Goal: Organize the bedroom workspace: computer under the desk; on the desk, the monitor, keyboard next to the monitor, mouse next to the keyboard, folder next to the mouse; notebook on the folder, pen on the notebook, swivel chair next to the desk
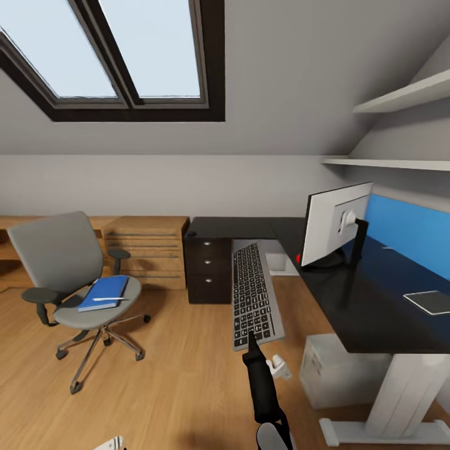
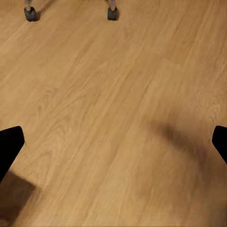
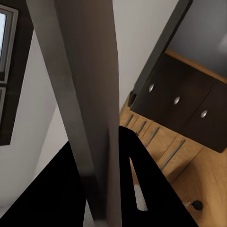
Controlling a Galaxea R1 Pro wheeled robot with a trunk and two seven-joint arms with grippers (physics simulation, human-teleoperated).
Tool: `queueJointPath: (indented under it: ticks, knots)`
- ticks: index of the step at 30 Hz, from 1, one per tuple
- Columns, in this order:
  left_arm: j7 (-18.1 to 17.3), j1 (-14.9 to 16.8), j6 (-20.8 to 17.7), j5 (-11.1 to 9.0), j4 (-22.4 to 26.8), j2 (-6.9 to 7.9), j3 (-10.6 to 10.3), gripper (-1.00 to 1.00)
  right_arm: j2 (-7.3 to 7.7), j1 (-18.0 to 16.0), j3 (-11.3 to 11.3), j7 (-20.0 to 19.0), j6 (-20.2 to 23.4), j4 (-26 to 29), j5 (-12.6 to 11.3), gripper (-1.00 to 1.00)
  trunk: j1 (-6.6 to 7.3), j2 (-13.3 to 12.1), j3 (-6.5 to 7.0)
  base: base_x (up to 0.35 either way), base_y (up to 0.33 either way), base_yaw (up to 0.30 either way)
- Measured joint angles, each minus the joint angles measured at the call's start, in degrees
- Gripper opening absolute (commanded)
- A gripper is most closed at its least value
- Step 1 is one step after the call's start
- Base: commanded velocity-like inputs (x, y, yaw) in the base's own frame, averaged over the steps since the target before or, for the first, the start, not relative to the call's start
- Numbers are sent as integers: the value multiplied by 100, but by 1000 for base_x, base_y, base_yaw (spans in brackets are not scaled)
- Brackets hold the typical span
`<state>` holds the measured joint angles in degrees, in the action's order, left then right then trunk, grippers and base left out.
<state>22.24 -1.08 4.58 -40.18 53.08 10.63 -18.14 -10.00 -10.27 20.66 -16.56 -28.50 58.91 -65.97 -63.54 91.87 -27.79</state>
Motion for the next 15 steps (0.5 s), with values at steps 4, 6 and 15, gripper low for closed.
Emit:
queueJointPath:
  ticks: [4, 6, 15]
  knots:
    - [-6, 0, -4, 0, -48, 0, -6, 100, 0, -1, 1, -3, 3, 0, 3, -100, -1, 0, 0, 151, 205, 0]
    - [2, 0, -11, -8, -73, 0, -7, 100, 0, -1, 0, -3, 3, 2, 21, -100, -1, 0, 0, 51, 66, 0]
    - [6, 1, -15, -17, -215, 0, -7, 100, 0, -1, -1, -2, 4, -4, 22, -100, -2, 0, 0, 16, 18, 0]
